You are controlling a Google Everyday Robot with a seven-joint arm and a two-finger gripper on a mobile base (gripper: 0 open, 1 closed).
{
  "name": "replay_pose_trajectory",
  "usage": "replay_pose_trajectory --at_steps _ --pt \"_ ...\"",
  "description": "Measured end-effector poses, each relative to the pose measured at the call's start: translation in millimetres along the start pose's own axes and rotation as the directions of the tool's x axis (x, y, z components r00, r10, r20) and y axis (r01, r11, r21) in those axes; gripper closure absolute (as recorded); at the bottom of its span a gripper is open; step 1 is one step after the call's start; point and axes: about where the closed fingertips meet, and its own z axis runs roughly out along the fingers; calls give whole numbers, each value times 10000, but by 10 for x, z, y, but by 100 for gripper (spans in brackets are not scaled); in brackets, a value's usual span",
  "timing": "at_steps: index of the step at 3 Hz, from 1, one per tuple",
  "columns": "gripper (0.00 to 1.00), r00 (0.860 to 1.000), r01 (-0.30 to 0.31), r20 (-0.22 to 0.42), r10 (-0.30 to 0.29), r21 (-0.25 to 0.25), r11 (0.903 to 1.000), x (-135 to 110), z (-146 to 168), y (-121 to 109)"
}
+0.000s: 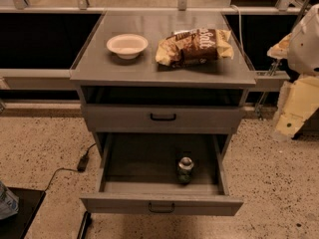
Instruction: Pick green can from middle drawer and place on counter
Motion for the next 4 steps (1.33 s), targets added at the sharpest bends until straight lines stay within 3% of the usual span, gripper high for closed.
replay_pose_trajectory --at_steps 2,3,4 --pt "0 9992 -344 209 349 -242 9991 138 167 48" --pt "0 9882 -963 1076 1091 -1182 9883 513 737 175" --pt "0 9329 -1421 2968 2038 -2166 9659 872 1507 332"
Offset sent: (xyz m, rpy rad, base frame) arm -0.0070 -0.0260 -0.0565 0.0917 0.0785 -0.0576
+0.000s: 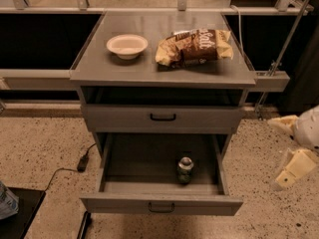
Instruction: Pick green can from middle drawer and place on counter
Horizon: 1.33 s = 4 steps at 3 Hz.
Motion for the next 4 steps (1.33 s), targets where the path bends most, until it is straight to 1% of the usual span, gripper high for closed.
replay_pose_trajectory --at_steps 1,2,3,4 --pt "0 9634 123 2682 -16 -381 9992 148 406 -112" --pt "0 9193 300 3935 70 -879 9957 186 734 -135" --pt "0 9195 297 3930 74 -883 9956 188 735 -135" --pt "0 9121 -311 4066 512 -560 9979 77 840 -79"
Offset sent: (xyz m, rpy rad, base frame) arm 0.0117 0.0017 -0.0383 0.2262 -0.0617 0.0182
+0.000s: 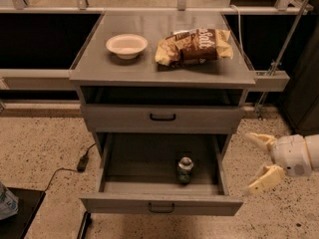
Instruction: Pick green can from middle drawer and place on counter
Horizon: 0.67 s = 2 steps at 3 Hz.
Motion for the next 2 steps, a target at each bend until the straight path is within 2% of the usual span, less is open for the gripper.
replay_pose_trajectory --at_steps 1,2 --pt "0 9837 -1524 970 1511 56 9883 -306 517 230" --pt "0 9325 -3001 2148 2903 137 9538 -680 965 155"
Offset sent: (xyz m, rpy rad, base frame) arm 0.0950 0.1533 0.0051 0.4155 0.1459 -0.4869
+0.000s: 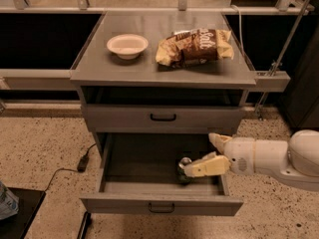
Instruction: Pick green can from middle drawer and place on counter
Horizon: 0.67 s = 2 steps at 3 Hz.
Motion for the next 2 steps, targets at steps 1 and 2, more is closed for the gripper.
replay_pose_trajectory --at_steps 1,2 --pt "0 9996 -85 278 63 794 9968 -98 25 -190" --pt "0 9973 639 -427 -596 1089 9920 -36 221 38"
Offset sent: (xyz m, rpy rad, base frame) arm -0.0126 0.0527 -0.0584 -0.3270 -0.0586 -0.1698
